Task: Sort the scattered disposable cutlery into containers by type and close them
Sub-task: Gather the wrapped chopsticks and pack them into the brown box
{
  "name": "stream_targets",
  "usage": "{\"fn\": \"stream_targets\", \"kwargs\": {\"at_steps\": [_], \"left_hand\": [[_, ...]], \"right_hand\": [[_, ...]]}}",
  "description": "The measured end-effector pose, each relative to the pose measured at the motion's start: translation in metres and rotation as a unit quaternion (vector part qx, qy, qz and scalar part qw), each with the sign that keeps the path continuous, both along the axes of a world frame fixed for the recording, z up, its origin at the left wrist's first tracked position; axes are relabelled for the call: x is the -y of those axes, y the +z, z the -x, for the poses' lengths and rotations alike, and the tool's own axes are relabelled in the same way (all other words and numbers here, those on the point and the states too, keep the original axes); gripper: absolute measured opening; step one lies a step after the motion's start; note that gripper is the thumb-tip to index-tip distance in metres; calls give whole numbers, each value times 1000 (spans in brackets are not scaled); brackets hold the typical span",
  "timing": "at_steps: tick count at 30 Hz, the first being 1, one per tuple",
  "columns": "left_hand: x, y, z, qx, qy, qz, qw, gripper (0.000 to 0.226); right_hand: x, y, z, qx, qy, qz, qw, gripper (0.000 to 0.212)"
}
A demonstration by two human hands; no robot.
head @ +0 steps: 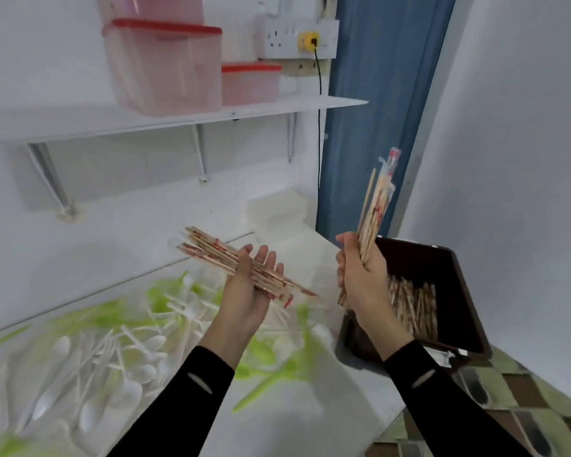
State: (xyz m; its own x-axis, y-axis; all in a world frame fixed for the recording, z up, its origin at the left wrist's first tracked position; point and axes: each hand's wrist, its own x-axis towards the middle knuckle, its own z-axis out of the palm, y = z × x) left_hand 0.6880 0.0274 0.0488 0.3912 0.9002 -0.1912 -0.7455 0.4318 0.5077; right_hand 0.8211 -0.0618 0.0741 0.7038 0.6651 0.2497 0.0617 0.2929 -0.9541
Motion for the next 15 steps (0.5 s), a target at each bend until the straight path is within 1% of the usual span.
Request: {"fn": "stream_targets", "kwargs": {"at_steps": [1,3,5,6,8,10,12,15], "left_hand": [[-3,6,-10,18,-3,3,1000,17],[-2,15,-31,34,-21,2,999,17],[10,22,-56,31,-51,-10,998,16],[19,22,-72,22,-74,-14,997,15],[38,19,-100,-9,-127,-38,991,18],[52,15,-124,-32,-176,-76,981,21],[55,14,-136,-75,-192,-124,971,19],[52,7,-155,-150,-217,-186,946,19]], "right_hand": [[4,-4,-12,6,-22,2,1000,20],[10,-13,-25,-16,-43,6,999,21],[10,-14,-30,-41,-50,-4,998,22],[9,-13,-34,-40,-57,-10,998,22],[8,-12,-41,-28,-70,-9,997,23],[13,-12,-55,-39,-83,3,996,25],[23,-12,-77,-58,-94,13,994,25],[41,-17,-120,-39,-140,69,987,25]]}}
